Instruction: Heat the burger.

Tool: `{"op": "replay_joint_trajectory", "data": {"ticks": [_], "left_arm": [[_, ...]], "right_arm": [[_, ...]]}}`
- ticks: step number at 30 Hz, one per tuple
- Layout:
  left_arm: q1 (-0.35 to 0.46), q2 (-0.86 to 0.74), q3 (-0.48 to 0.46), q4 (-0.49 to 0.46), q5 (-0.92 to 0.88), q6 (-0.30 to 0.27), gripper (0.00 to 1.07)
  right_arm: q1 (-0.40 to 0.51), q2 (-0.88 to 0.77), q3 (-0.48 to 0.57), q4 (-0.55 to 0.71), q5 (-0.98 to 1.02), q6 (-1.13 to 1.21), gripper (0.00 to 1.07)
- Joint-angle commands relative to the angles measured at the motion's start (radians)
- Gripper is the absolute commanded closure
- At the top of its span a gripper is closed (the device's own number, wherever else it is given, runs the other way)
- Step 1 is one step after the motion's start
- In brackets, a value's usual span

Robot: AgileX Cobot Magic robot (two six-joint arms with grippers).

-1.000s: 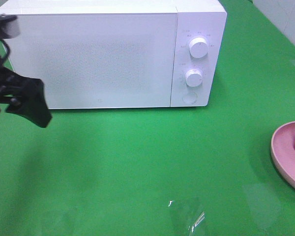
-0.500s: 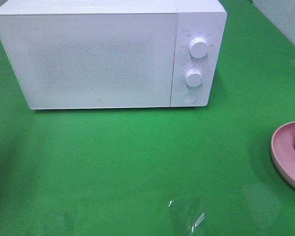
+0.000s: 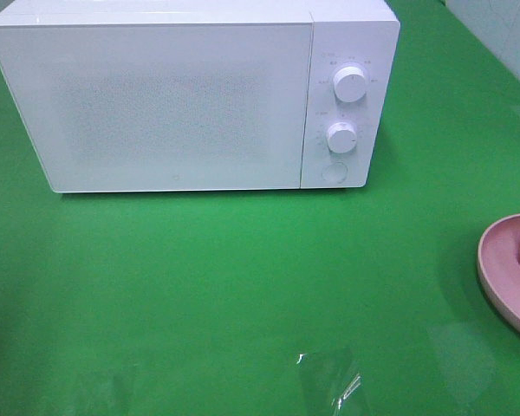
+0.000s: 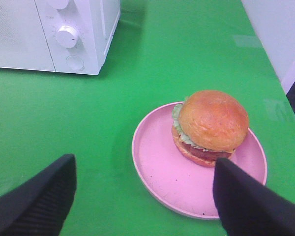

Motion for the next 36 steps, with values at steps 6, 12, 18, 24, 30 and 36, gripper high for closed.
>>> {"op": "replay_joint_trajectory", "data": {"ticks": [6, 12, 18, 24, 30, 36], "left_arm": [[0.003, -0.305, 0.140, 0.013, -0.073, 0.003, 0.07], [0.003, -0.475, 0.154, 0.031, -0.085, 0.003, 0.07], [0.003, -0.675, 0.154, 0.048, -0.085, 0.003, 0.07], [0.003, -0.824, 0.154, 0.048, -0.085, 0.003, 0.07], [0.004, -0.967, 0.154, 0.048, -0.084, 0.003, 0.07], [0.004, -0.960, 0.154, 0.046, -0.086, 0.003, 0.07]], "right_arm": [[-0.002, -0.028, 0.001, 0.000, -0.009, 0.007, 0.34], [-0.002, -0.028, 0.001, 0.000, -0.009, 0.007, 0.34], [-0.002, -0.028, 0.001, 0.000, -0.009, 0.007, 0.34], [-0.002, -0.028, 0.001, 0.000, -0.009, 0.007, 0.34], [-0.002, -0.028, 0.001, 0.000, -0.009, 0.007, 0.34], [-0.002, -0.027, 0.001, 0.000, -0.009, 0.007, 0.34]]}}
